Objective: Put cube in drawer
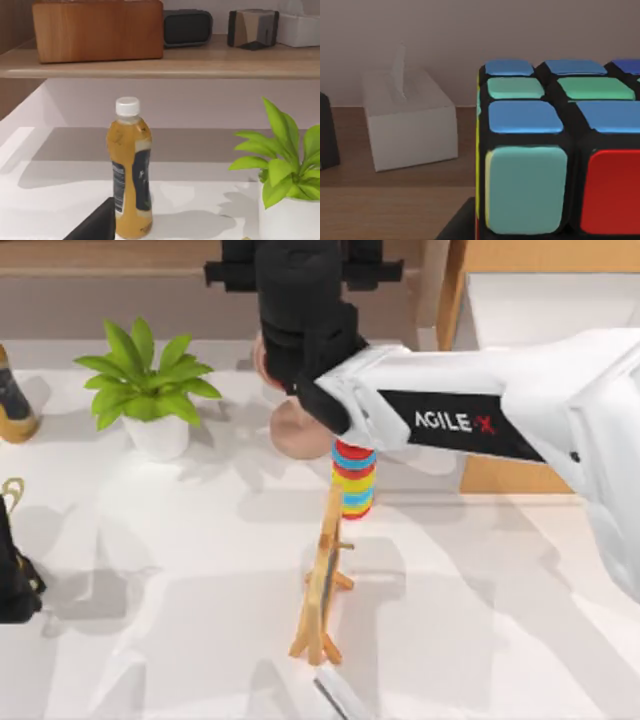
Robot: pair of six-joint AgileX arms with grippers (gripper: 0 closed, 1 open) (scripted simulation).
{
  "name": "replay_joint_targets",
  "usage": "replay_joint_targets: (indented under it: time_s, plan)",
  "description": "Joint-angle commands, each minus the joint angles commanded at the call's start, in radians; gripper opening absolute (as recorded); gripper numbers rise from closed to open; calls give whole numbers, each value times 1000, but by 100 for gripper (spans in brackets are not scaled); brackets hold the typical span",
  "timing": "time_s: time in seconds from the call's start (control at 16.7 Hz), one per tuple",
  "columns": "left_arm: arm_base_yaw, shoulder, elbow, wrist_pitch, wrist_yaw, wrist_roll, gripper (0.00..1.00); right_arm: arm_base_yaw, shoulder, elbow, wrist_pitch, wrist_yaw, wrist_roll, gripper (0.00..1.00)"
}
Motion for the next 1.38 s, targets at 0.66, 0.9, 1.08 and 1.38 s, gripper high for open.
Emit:
replay_joint_targets:
  time_s: [0.66,0.9,1.08,1.38]
  plan:
    - [0,0,0,0,0,0,100,13,-100,44,-269,-111,28,0]
    - [0,0,0,0,0,0,100,13,-190,86,-591,-228,53,0]
    - [0,0,0,0,0,0,100,-7,-253,126,-870,-325,72,0]
    - [0,0,0,0,0,0,100,-91,-323,212,-1336,-482,100,0]
